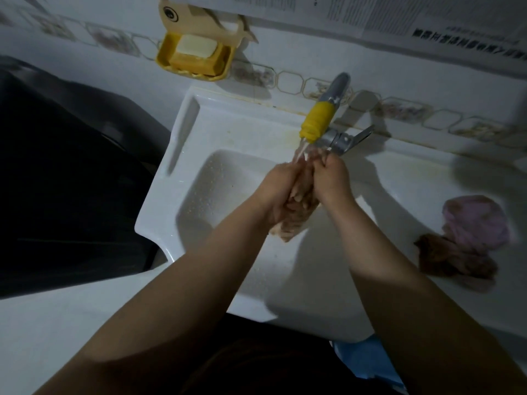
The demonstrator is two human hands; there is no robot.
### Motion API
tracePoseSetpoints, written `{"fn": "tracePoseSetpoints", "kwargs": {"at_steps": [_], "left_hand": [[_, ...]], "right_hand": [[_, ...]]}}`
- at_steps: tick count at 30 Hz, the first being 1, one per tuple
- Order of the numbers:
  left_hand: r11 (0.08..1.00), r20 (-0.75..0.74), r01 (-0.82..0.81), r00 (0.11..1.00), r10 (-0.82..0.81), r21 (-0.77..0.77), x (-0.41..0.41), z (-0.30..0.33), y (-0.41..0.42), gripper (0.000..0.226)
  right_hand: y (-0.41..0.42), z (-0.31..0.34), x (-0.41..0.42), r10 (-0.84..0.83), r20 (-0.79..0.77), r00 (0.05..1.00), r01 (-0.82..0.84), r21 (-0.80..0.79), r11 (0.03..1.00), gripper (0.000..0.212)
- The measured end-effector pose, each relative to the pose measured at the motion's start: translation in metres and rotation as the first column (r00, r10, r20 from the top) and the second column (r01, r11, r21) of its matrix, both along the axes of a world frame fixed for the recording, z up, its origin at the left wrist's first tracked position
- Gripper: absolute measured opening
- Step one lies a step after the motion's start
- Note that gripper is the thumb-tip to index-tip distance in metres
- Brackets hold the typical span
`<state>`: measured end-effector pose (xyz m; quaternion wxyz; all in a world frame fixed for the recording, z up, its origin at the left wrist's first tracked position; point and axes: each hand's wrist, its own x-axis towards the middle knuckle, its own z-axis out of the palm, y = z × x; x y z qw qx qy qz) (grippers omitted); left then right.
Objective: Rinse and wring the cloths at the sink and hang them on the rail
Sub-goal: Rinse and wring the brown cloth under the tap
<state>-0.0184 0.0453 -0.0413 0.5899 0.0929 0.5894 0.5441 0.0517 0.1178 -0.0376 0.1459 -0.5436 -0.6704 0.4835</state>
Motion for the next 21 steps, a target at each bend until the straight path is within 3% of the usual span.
{"fn": "tracePoseSetpoints", "kwargs": {"at_steps": [2,5,7,8,10,13,15,16,19,21], "left_hand": [[0.997,0.024,0.067,0.997,-0.067,0.024,-0.014,0.005,-0.001,0.059],[0.979,-0.159,0.199,0.966,-0.204,-0.047,-0.037,0.009,-0.002,0.080],[0.953,-0.292,0.262,0.909,-0.297,-0.152,-0.047,0.012,-0.004,0.080],[0.940,-0.349,0.288,0.875,-0.335,-0.181,-0.051,0.014,-0.005,0.075],[0.924,-0.411,0.338,0.828,-0.382,-0.178,-0.059,0.019,-0.006,0.052],[0.879,-0.465,0.431,0.748,-0.474,-0.203,-0.071,0.019,-0.010,0.021],[0.840,-0.498,0.456,0.678,-0.541,-0.293,-0.072,0.013,-0.013,0.021],[0.848,-0.488,0.443,0.693,-0.530,-0.292,-0.070,0.009,-0.015,0.025],[0.931,-0.377,0.322,0.852,-0.363,-0.169,-0.055,0.002,-0.016,0.029],[0.941,-0.365,0.293,0.869,-0.335,-0.167,-0.042,0.001,-0.013,0.040]], "right_hand": [[0.009,-0.004,0.005,0.104,-0.002,0.995,-0.104,-0.088,0.991,0.015],[0.012,-0.002,0.014,0.110,-0.203,0.973,-0.161,-0.252,0.954,0.013],[0.013,-0.003,0.021,0.172,-0.233,0.957,-0.242,-0.319,0.916,0.033],[0.011,0.001,0.024,0.276,-0.182,0.944,-0.322,-0.309,0.895,0.044],[0.003,0.002,0.026,0.420,-0.112,0.900,-0.435,-0.252,0.864,0.044],[0.003,0.000,0.024,0.321,-0.114,0.940,-0.338,-0.193,0.921,0.028],[0.004,0.002,0.021,0.237,-0.126,0.963,-0.257,-0.182,0.949,0.021],[0.004,0.003,0.019,0.198,-0.125,0.972,-0.220,-0.188,0.957,0.024],[0.001,0.010,0.013,0.130,-0.140,0.982,-0.152,-0.165,0.975,0.033],[-0.004,0.013,0.008,0.159,-0.160,0.974,-0.179,-0.121,0.976,0.033]]}}
